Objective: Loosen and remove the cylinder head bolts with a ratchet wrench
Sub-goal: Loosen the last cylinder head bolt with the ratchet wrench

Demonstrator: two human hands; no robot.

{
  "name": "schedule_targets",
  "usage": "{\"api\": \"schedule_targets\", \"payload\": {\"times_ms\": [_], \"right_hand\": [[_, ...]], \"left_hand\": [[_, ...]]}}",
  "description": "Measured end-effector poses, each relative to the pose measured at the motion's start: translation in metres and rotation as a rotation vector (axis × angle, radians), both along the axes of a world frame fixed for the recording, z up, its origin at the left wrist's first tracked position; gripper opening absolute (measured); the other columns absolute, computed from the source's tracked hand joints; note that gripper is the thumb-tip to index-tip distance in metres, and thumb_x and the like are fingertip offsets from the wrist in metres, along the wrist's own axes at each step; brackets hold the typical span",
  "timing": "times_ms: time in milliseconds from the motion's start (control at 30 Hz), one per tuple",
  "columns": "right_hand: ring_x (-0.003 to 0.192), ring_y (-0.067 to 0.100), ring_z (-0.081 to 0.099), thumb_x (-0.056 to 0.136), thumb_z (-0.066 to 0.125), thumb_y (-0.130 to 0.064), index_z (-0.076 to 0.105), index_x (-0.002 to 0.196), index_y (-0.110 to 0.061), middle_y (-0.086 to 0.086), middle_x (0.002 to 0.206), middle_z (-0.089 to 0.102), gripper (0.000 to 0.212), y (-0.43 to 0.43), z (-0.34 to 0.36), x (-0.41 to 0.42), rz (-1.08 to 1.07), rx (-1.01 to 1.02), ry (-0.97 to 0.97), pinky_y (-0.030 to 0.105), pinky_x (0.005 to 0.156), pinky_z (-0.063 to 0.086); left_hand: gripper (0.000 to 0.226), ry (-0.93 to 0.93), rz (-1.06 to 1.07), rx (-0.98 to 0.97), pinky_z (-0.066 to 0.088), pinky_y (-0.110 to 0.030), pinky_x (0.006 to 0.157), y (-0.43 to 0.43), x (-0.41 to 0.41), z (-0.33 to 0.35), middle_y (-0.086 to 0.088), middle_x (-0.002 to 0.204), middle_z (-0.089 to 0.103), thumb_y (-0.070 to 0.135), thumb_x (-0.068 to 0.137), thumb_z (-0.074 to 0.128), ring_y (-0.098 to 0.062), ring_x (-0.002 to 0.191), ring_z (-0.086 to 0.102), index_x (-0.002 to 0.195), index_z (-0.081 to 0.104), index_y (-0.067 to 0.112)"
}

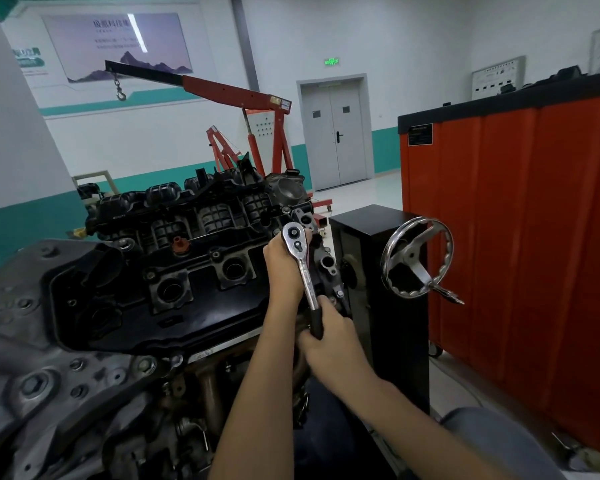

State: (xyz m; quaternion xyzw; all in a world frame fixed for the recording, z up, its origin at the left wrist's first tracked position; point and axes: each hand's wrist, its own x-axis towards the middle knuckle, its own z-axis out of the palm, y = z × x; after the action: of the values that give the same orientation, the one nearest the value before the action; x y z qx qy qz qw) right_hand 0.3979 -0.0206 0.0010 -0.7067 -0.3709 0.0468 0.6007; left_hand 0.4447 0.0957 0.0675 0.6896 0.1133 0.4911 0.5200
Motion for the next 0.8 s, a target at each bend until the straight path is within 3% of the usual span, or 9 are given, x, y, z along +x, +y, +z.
{"api": "schedule_targets", "payload": {"times_ms": [100,167,233,300,400,467,533,667,800], "right_hand": [[0.043,0.004,0.045,0.081,0.053,-0.003,0.051,0.09,-0.018,0.0,0.061,0.05,0.018,-0.008,0.004,0.01,0.024,-0.055,-0.032,0.018,0.041,0.037],[0.045,0.003,0.049,0.082,0.056,-0.001,0.054,0.096,-0.022,-0.003,0.063,0.052,0.025,-0.035,0.017,0.039,0.071,-0.189,-0.156,0.016,0.042,0.039],[0.047,0.001,0.053,0.086,0.058,-0.005,0.05,0.096,-0.031,-0.005,0.067,0.053,0.03,-0.061,0.043,0.078,0.096,-0.397,-0.374,0.012,0.043,0.038],[0.049,0.003,0.053,0.088,0.057,-0.01,0.05,0.102,-0.026,-0.007,0.069,0.053,0.022,-0.073,0.082,0.115,0.062,-0.619,-0.671,0.011,0.044,0.039],[0.05,0.001,0.053,0.089,0.056,-0.013,0.046,0.097,-0.027,-0.01,0.062,0.052,0.02,-0.07,0.12,0.135,0.001,-0.731,-0.944,0.014,0.042,0.037],[0.051,0.001,0.052,0.088,0.057,-0.011,0.046,0.095,-0.025,-0.007,0.065,0.054,0.019,-0.069,0.107,0.126,-0.019,-0.684,-0.866,0.013,0.041,0.037],[0.05,0.006,0.052,0.087,0.058,-0.008,0.046,0.09,-0.023,0.0,0.07,0.056,0.019,-0.066,0.069,0.102,0.003,-0.538,-0.614,0.012,0.041,0.038],[0.044,0.008,0.044,0.08,0.056,-0.003,0.053,0.089,-0.019,0.001,0.061,0.051,0.018,-0.032,0.008,0.026,0.0,-0.083,-0.076,0.018,0.041,0.036],[0.046,0.002,0.049,0.083,0.053,-0.003,0.051,0.084,-0.025,-0.002,0.063,0.054,0.023,0.006,0.003,-0.013,0.026,0.094,0.086,0.013,0.045,0.038]], "left_hand": [[0.056,-0.019,-0.012,-0.023,0.03,-0.021,0.055,0.002,-0.002,-0.001,0.015,0.045,0.038,-0.002,0.086,0.063,0.002,0.05,0.031,0.042,0.042,0.026],[0.048,-0.007,-0.033,0.053,0.035,-0.016,0.054,0.002,-0.005,-0.003,0.016,0.047,0.047,-0.002,0.085,0.06,0.004,0.05,0.038,0.048,0.052,0.027],[0.044,0.007,-0.038,0.126,0.037,-0.013,0.055,-0.002,-0.009,-0.001,0.014,0.053,0.054,-0.003,0.085,0.055,0.004,0.054,0.043,0.054,0.059,0.028],[0.041,-0.005,-0.022,0.151,0.035,-0.012,0.054,-0.005,-0.011,0.001,0.011,0.057,0.054,-0.004,0.083,0.052,0.004,0.055,0.044,0.058,0.058,0.027],[0.046,-0.028,-0.008,0.113,0.031,-0.008,0.048,-0.008,-0.012,0.002,0.017,0.048,0.049,-0.002,0.085,0.053,0.006,0.048,0.042,0.052,0.054,0.031],[0.041,-0.018,-0.003,0.095,0.029,-0.011,0.048,-0.006,-0.01,-0.001,0.017,0.047,0.047,-0.001,0.086,0.052,0.004,0.047,0.039,0.056,0.055,0.026],[0.027,-0.003,-0.003,0.099,0.033,-0.016,0.053,-0.004,-0.008,-0.003,0.013,0.054,0.05,-0.002,0.086,0.053,0.002,0.054,0.04,0.063,0.058,0.011],[0.046,-0.001,-0.011,0.128,0.028,-0.012,0.047,-0.002,-0.006,-0.005,0.016,0.045,0.043,-0.005,0.085,0.058,0.003,0.048,0.035,0.053,0.04,0.023],[0.051,-0.029,0.002,0.107,0.024,-0.016,0.052,0.001,-0.003,-0.003,0.013,0.054,0.032,0.002,0.089,0.063,0.0,0.055,0.027,0.055,0.034,0.026]]}}
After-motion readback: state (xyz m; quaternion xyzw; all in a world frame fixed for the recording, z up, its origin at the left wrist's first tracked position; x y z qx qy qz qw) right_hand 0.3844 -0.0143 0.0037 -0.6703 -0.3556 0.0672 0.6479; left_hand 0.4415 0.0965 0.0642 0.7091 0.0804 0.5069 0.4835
